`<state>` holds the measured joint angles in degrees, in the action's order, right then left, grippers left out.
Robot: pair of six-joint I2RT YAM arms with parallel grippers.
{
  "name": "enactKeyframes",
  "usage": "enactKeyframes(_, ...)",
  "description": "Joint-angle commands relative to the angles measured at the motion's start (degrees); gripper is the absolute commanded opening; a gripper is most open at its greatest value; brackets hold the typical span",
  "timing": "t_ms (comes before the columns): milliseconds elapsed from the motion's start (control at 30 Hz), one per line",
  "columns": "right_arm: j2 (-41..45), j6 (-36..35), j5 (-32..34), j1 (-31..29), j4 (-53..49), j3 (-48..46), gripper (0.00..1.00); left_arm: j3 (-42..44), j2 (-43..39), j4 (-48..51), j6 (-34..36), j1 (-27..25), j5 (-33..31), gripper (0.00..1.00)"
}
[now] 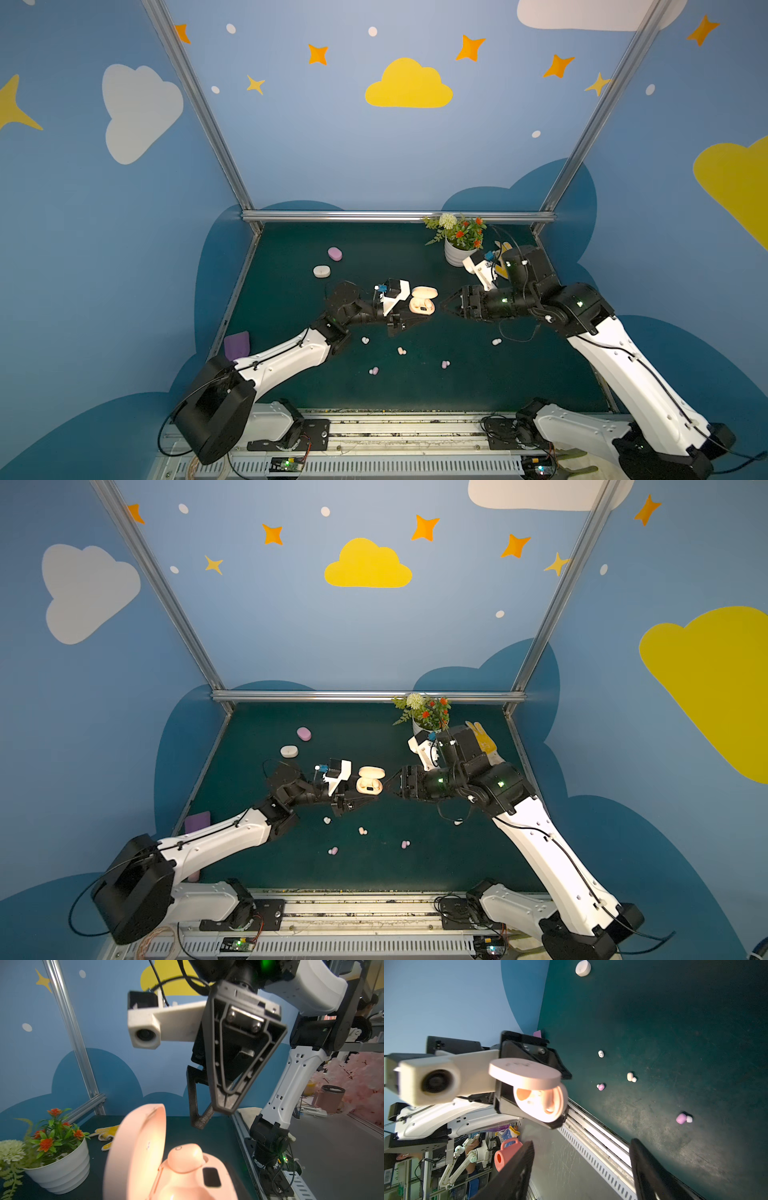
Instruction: Insert the wireless bluetooth earbuds into the charging case
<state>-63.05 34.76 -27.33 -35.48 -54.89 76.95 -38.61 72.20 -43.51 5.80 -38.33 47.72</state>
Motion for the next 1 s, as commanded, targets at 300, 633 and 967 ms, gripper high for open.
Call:
enactKeyframes(300, 1.5, 3.6, 6.8, -6.9, 9.6, -12.0, 0.71, 4.1, -11.6, 13.0, 0.6, 9.3, -3.9, 0.04)
enactKeyframes(633, -9.0, 1.2, 16.4, -16.4, 17.6, -18.5, 0.71, 5.0, -10.4, 13.5, -3.0, 18.4, -1.4, 0.04)
enactKeyframes(967, -29.1, -1.7, 23.7, -21.2, 18.5, -12.5, 0.60, 4.8, -7.8, 10.3, -5.5, 23.0, 1.3, 0.04)
